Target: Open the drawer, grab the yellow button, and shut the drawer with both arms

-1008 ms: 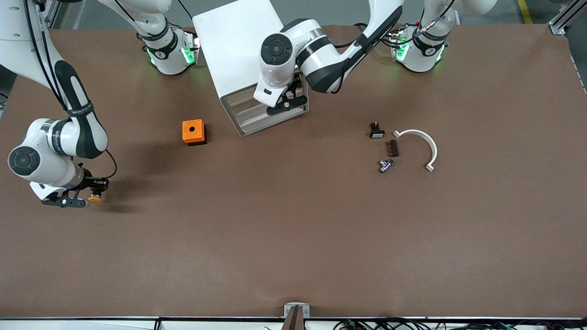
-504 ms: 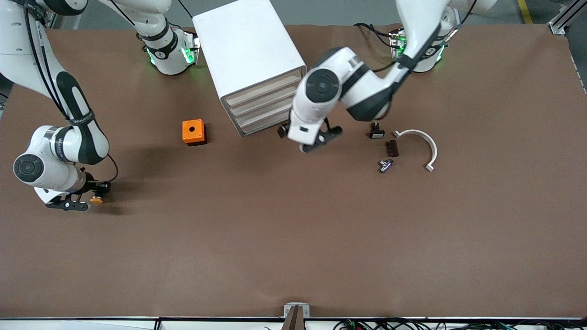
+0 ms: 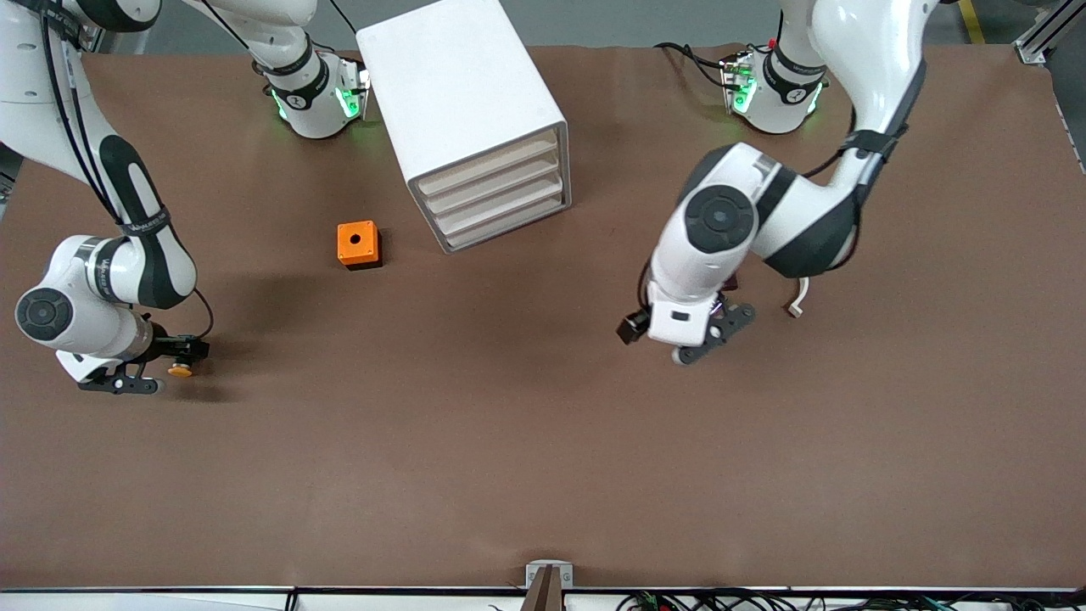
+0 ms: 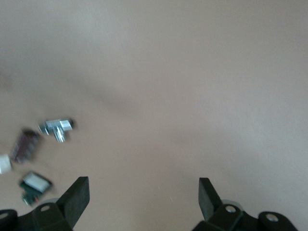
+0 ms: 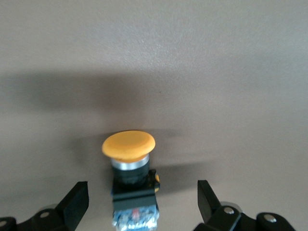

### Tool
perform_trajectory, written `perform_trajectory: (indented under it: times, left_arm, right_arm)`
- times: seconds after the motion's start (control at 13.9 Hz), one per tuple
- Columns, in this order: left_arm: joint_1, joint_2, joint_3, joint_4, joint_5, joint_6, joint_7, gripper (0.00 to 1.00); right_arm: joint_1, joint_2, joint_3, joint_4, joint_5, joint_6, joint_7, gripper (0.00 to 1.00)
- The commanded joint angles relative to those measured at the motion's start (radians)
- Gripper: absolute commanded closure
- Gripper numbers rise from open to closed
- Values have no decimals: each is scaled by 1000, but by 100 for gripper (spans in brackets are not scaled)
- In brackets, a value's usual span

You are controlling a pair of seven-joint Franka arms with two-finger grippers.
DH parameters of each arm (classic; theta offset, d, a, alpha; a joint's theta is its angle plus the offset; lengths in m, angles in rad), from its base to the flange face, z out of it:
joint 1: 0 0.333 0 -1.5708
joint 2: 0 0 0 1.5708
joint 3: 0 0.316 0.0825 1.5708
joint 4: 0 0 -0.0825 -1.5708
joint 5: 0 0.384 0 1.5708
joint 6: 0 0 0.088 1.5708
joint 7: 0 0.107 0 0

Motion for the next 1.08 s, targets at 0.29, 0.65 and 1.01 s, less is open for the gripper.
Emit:
perform_trajectory:
  times: [0.29,0.65,1.01]
  left_arm:
    - [253,-120,-11,4,21,-42,357,0]
    - [357,-255,-20,4,2,-198,508,0]
    - [410,-362,-16,21,-97,-338,557,0]
  right_arm:
    - [68,-242,29,-12,61,-293,4,0]
    - [111,-385,29,-12,112,-456,29,0]
    - [183,-535,31,-12,144,-605,84,0]
